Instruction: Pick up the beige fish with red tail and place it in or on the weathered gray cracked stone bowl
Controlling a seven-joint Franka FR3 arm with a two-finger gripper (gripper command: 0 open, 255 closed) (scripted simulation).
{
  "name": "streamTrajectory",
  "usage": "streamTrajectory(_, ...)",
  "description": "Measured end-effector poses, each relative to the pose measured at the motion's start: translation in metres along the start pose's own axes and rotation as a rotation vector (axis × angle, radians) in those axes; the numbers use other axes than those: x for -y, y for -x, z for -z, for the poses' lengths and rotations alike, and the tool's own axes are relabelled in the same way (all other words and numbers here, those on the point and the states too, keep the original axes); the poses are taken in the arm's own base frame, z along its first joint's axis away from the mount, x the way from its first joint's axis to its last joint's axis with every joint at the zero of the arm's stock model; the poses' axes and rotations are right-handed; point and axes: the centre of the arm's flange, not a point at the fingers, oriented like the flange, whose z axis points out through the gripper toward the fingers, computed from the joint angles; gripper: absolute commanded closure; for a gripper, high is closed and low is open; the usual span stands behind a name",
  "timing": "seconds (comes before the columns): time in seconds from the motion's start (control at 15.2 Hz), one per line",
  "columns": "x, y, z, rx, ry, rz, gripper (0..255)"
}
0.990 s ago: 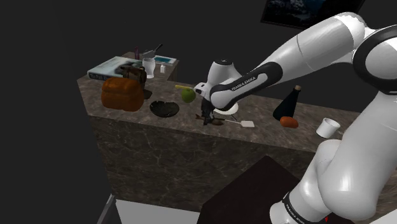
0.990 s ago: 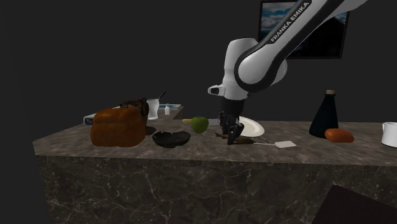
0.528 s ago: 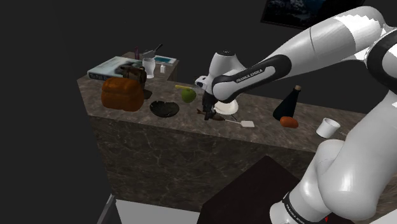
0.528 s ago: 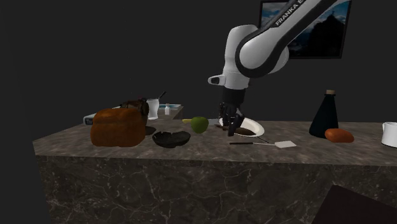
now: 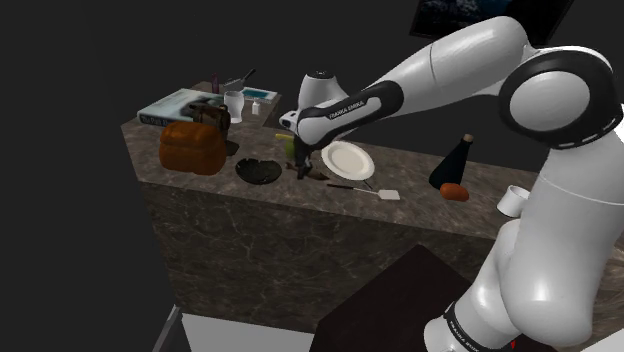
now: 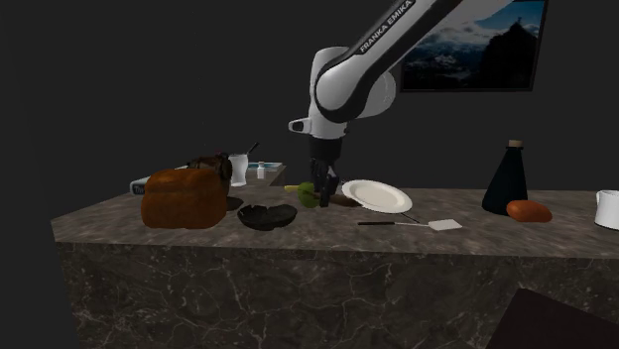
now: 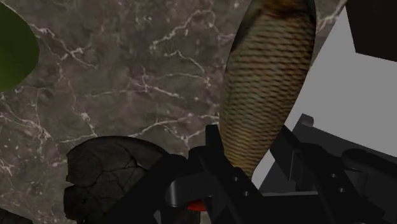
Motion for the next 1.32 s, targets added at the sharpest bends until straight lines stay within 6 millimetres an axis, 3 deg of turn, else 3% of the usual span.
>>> streamTrajectory(0.73, -0.092, -0.105, -0.022, 0.0, 0.001, 0.0, 255)
streamTrajectory(0.86, -0.118, -0.129, -0.027, -0.001, 0.002, -0.001, 255)
streamTrajectory(1.32, -0.123, -0.142, -0.062, 0.0, -0.001, 0.0, 255)
